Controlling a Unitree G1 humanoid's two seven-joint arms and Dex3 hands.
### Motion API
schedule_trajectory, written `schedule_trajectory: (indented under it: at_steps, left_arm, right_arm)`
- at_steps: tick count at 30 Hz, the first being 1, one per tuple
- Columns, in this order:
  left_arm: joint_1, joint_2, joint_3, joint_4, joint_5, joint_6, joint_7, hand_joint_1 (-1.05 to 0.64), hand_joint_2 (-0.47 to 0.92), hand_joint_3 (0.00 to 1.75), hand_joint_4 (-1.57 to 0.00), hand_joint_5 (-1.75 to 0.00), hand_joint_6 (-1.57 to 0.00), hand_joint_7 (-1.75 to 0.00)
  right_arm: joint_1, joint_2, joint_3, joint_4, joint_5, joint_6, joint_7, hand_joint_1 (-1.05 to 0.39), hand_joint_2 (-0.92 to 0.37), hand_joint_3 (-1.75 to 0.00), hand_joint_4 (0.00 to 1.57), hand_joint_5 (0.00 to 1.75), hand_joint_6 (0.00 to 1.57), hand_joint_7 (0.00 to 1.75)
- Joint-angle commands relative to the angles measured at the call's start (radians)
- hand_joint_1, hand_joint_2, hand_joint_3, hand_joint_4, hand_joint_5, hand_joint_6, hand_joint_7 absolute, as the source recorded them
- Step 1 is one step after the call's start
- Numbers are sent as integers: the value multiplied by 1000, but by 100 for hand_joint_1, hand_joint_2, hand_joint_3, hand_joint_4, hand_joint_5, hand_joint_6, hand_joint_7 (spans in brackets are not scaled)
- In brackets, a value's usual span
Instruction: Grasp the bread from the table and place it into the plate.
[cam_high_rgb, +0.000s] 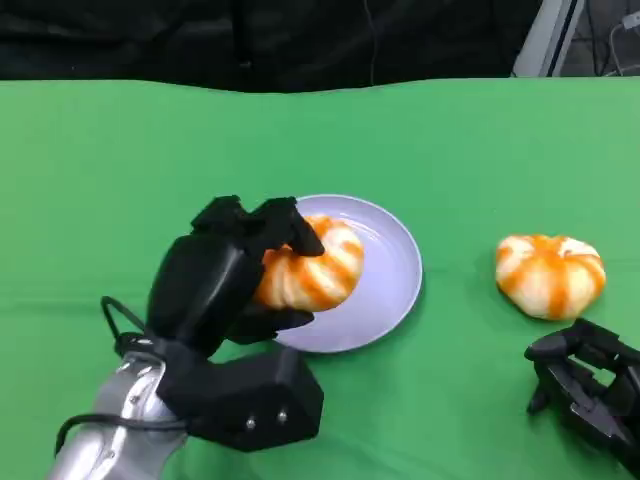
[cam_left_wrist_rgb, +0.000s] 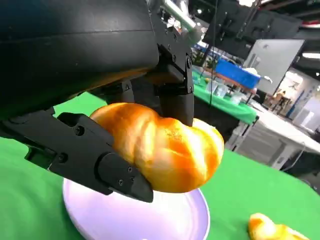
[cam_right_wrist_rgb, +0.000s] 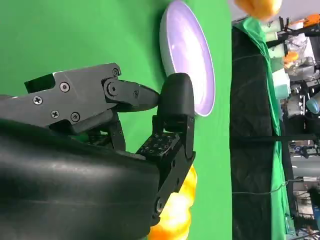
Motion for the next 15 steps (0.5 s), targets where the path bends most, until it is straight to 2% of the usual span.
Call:
schedule_trajectory:
  at_steps: [1, 9, 15]
  left_arm:
    - [-91, -10, -19, 168, 7, -74, 64, 1, 84, 1, -48, -175, -53, -151]
    - [-250, -45, -61, 486, 9, -171, 124, 0, 85, 0, -46, -175, -49, -156]
    - [-315, -65, -70, 638, -19, -221, 116, -5, 85, 0, -45, -172, -52, -149]
  right_arm:
    - [2, -8, -5, -5, 8, -8, -7, -25, -92, -45, 64, 168, 78, 102]
    - [2, -12, -1, -3, 5, -11, -4, -26, -92, -45, 63, 168, 78, 102]
    - [4, -9, -1, -5, 10, -11, 0, -25, -92, -45, 63, 168, 77, 102]
